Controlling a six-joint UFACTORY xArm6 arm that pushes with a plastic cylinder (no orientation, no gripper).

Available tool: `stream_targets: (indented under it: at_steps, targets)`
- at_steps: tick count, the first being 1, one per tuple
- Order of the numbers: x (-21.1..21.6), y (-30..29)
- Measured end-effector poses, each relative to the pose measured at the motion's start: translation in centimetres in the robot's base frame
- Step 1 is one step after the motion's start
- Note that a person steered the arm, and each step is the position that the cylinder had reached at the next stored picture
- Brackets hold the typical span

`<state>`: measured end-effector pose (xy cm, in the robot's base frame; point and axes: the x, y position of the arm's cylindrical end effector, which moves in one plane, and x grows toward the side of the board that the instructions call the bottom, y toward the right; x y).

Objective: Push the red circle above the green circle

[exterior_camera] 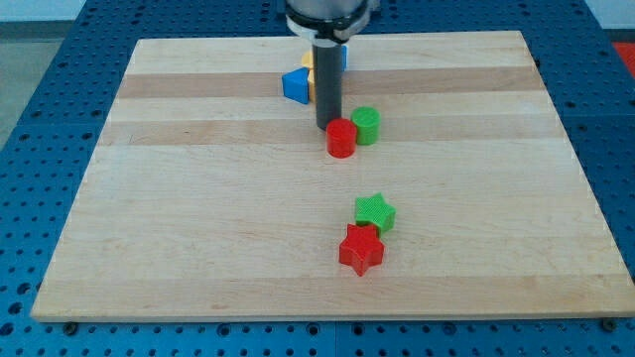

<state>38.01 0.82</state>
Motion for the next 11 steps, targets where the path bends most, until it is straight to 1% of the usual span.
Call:
stream_targets:
  at_steps: [1,3,4,7,8,9,10,11]
  targets:
    - [0.8,2.5]
    - [0.3,6.1]
    - [0.3,4.7]
    - [0.9,-2.8]
    - [4.4,-3.5]
    - [6.7,-3.5]
    - [7.5,-2.2]
    - [4.2,1.2]
